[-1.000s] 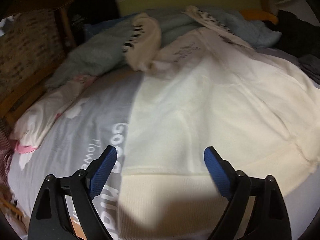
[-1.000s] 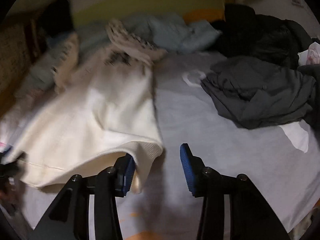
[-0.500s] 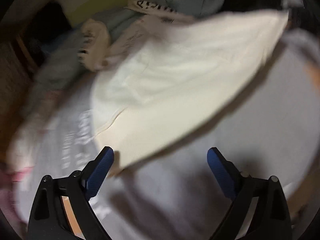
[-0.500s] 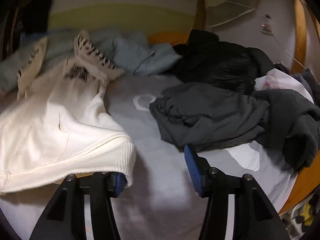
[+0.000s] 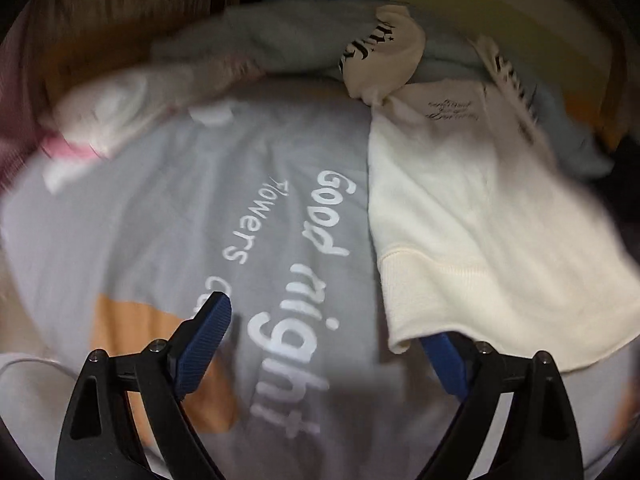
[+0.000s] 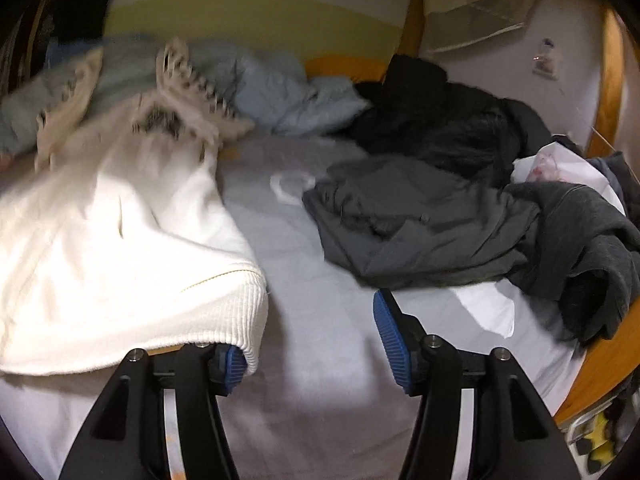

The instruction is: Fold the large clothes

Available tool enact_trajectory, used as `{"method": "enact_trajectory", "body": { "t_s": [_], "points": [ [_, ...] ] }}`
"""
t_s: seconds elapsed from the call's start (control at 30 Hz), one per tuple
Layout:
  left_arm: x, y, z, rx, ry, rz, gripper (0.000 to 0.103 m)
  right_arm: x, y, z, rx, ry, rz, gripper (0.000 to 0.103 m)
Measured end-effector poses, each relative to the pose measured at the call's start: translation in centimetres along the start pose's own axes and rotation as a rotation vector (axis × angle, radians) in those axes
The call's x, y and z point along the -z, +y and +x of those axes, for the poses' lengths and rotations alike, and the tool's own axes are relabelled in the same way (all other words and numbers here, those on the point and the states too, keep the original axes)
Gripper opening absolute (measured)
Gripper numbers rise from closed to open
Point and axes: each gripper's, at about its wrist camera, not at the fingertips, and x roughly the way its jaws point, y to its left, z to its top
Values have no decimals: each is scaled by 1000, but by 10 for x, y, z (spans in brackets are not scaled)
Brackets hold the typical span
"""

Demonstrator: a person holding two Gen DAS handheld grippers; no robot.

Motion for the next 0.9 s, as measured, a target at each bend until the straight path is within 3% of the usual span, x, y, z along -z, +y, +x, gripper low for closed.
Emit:
{"method": "enact_trajectory", "body": {
  "t_s": [0.1,0.3,0.43,0.57,0.63,0.8,0.9],
  "points": [
    [-4,3,2,-29,-21,-11,89,1,-1,4,-13,24,8,59],
    [5,-27,16,-127,-42,164,89,2,-3,7,-28,36,10,63],
    [-9,-19,-2,-97,-138,109,90,-1,-8,13,-57,54,32,63],
    [-27,-37,12,-269,-123,240,95,-13,-23,20,-132,57,130,65],
    [-30,-47,17,-318,-155,303,95,-21,-18,34,-119,89,77,66],
    [-58,-51,28,-344,-191,293,95,-46,-8,45,-92,23,-16,66],
    [-74,-52,53,-392,-153,284,95,-65,-1,56,-62,5,-42,69]
  ]
}}
